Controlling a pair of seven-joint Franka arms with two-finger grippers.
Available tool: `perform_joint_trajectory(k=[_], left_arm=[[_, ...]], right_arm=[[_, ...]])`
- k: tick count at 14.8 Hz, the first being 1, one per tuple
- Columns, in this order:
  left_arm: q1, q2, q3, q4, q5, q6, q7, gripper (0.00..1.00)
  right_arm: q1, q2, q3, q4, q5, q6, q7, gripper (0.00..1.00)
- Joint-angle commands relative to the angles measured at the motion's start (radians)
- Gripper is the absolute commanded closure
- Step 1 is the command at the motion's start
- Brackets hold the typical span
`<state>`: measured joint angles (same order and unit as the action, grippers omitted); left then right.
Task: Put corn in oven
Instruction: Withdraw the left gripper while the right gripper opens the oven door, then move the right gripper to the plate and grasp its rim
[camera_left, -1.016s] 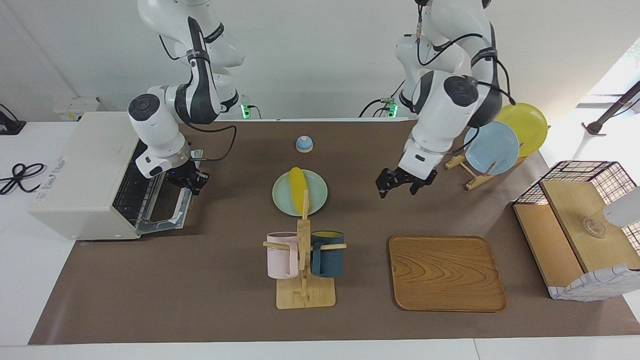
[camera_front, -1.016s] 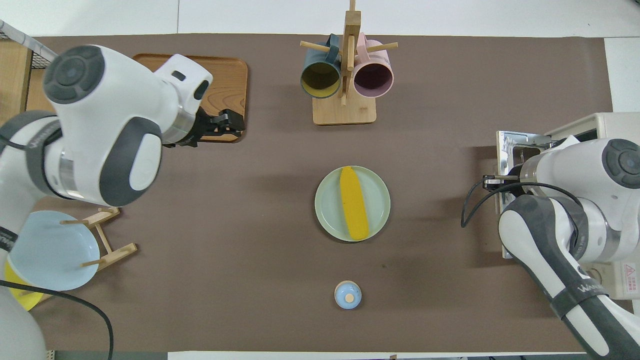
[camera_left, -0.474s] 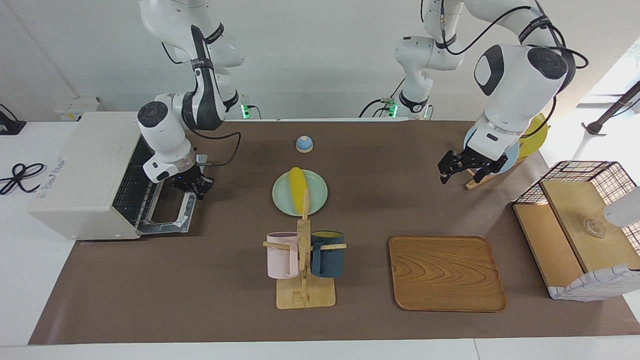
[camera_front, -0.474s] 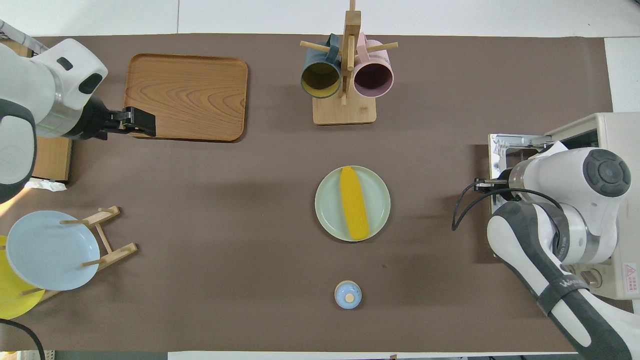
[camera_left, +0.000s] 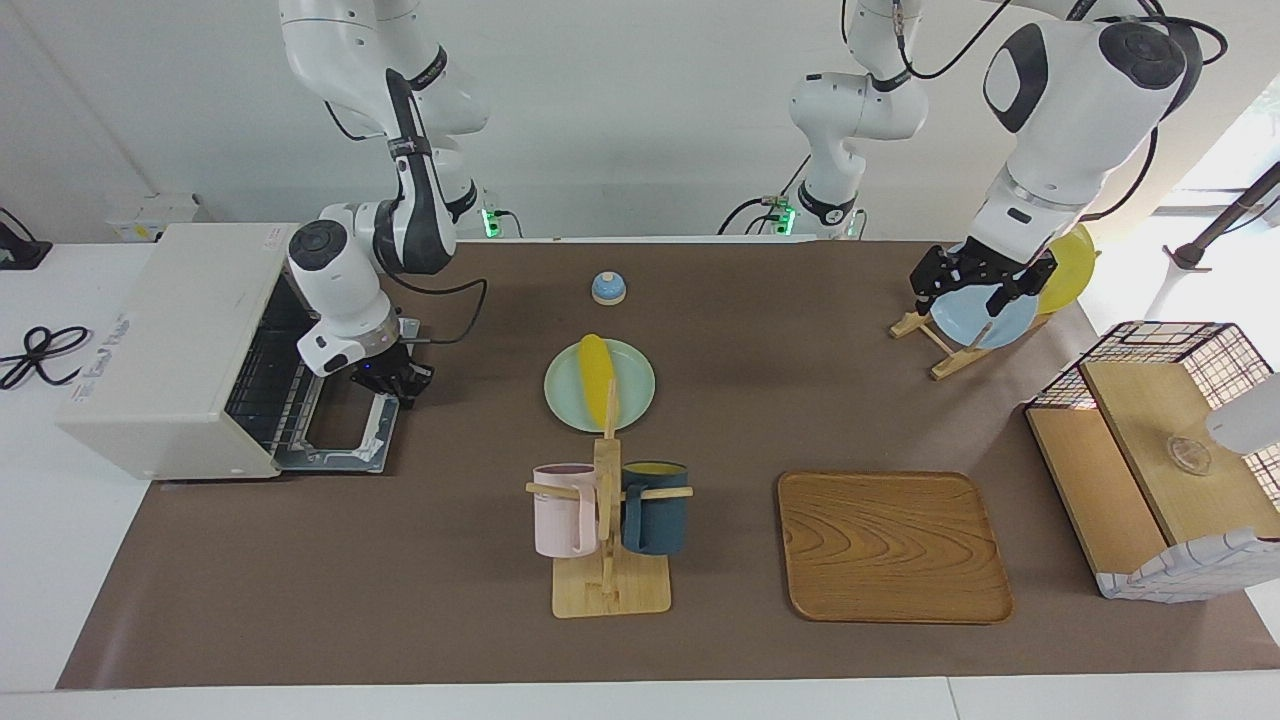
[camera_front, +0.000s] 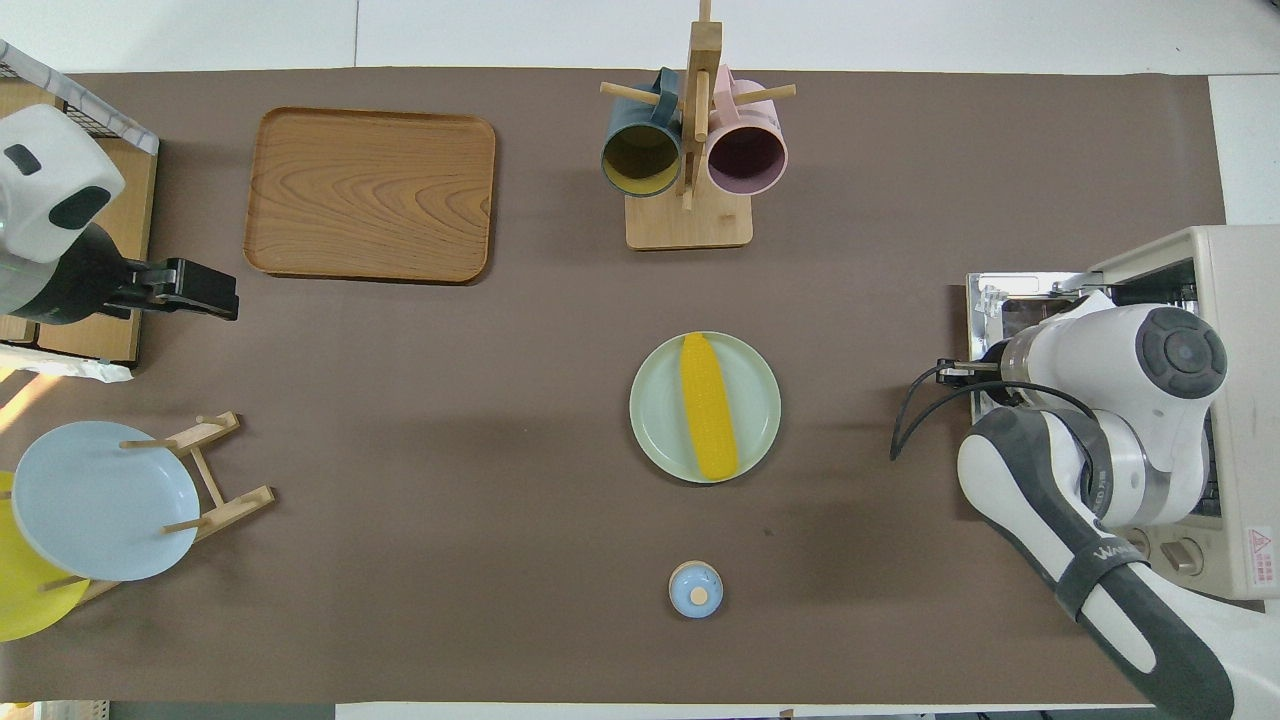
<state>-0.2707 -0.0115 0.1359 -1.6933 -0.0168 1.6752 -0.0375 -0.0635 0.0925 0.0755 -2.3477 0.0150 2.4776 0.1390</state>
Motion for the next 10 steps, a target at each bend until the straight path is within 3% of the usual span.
perform_joint_trajectory(k=[1, 4, 6, 7, 8, 10], left_arm=[[0.008, -0.024, -0.007, -0.012, 0.026, -0.020, 0.004, 0.00], [0.060, -0.025, -0.042, -0.012, 0.026, -0.012, 0.007, 0.00], [0.164, -0.027, -0.154, -0.012, 0.024, -0.015, 0.011, 0.00], [0.191, -0.025, -0.186, -0.012, 0.024, -0.017, 0.008, 0.00], [0.189, -0.025, -0.187, -0.012, 0.024, -0.020, 0.010, 0.00], [0.174, -0.019, -0.180, -0.003, 0.021, -0.023, 0.004, 0.00]], right_arm=[[0.063, -0.005, -0.028, -0.018, -0.038, 0.004, 0.124, 1.00], [0.160, -0.004, -0.028, 0.050, -0.038, -0.060, 0.250, 1.00], [0.189, -0.008, -0.026, 0.138, -0.038, -0.185, 0.266, 1.00], [0.214, -0.010, -0.026, 0.189, -0.036, -0.254, 0.266, 0.96], [0.240, -0.017, -0.025, 0.233, -0.036, -0.313, 0.284, 0.80], [0.318, -0.011, -0.014, 0.330, -0.036, -0.393, 0.370, 0.79]])
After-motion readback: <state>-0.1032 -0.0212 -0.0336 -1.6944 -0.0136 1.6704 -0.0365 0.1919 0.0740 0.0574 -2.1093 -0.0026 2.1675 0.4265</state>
